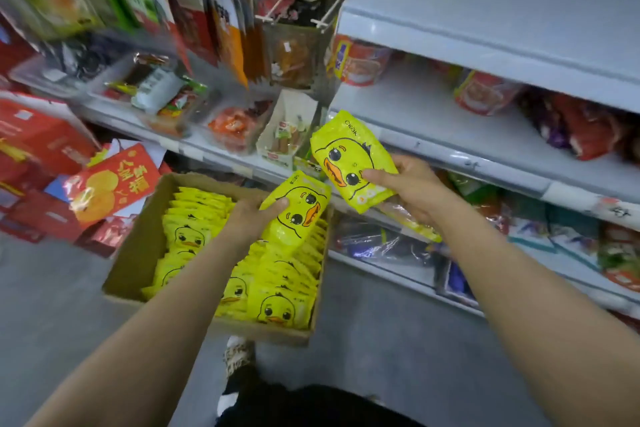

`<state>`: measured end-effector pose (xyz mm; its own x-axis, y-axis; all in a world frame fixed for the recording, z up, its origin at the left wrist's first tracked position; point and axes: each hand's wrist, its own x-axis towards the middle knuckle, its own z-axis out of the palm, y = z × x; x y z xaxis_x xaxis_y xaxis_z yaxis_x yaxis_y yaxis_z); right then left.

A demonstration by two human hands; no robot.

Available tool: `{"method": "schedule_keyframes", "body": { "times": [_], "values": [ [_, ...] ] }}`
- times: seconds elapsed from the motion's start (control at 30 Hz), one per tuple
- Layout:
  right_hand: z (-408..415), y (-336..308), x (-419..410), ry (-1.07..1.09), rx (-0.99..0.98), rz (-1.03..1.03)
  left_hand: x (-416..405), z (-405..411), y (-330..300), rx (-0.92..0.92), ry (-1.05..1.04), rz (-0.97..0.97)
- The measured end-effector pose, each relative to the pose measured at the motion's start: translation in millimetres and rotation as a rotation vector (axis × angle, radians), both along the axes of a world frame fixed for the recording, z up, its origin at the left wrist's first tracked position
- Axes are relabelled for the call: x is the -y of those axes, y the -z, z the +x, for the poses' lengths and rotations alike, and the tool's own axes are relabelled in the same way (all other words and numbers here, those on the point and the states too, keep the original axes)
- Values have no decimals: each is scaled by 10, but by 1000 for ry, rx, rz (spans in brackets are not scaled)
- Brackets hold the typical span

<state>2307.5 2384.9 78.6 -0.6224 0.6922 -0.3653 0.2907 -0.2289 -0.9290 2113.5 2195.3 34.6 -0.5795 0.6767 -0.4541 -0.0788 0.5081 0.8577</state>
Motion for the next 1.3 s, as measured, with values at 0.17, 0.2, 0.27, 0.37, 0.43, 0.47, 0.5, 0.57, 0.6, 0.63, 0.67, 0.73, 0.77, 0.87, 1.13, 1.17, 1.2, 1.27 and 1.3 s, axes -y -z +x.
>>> {"method": "schedule_keyframes", "body": {
  "times": [0.17, 0.2, 0.27, 0.37, 0.43, 0.47, 0.5, 0.57, 0.6, 0.63, 0.67, 0.73, 0.77, 0.87, 1.13, 1.17, 1.2, 1.27, 1.3],
  "values": [
    [868, -744, -339, 83, -152, 67, -478, 690, -531, 189, 192, 104],
    [998, -901, -399, 103, -185, 94, -568, 780, -665, 166, 225, 127],
    [1217, -1195, -527, 130, -233, 144, -765, 918, -921, 89, 299, 139],
    [1462, -1540, -747, 160, -300, 216, -1088, 1034, -1323, -32, 393, 198],
    [1560, -1718, -890, 196, -339, 262, -1328, 1069, -1581, -107, 451, 211],
    [1595, -1794, -959, 212, -358, 275, -1446, 1080, -1705, -155, 483, 215],
    [1628, -1864, -1040, 225, -370, 290, -1578, 1079, -1817, -203, 519, 220],
    [1677, -1976, -1227, 249, -374, 321, -1874, 1047, -1995, -286, 579, 235],
    [1698, -2017, -1332, 263, -367, 337, -2018, 1033, -2091, -314, 599, 238],
    [1715, -2047, -1446, 280, -356, 352, -2158, 1015, -2188, -342, 624, 238],
    [1727, -2070, -1563, 294, -346, 365, -2301, 985, -2272, -369, 653, 241],
    [1739, -2105, -1792, 313, -323, 381, -2615, 853, -2393, -419, 704, 240],
    [1734, -2134, -1901, 316, -314, 386, -2770, 777, -2466, -441, 719, 232],
    [1676, -2223, -2229, 339, -303, 411, -3268, 462, -2601, -478, 774, 163],
    [1265, -2357, -2924, 394, -319, 434, -4261, -266, -2720, -766, 905, -16],
    [1196, -2368, -2994, 399, -319, 436, -4348, -335, -2725, -762, 915, 0],
    [1129, -2368, -3060, 404, -319, 437, -4447, -422, -2718, -773, 911, 17],
    [1017, -2349, -3169, 406, -320, 437, -4602, -551, -2721, -839, 907, 22],
    [965, -2336, -3212, 402, -321, 432, -4677, -616, -2719, -886, 899, 29]
  ]
}}
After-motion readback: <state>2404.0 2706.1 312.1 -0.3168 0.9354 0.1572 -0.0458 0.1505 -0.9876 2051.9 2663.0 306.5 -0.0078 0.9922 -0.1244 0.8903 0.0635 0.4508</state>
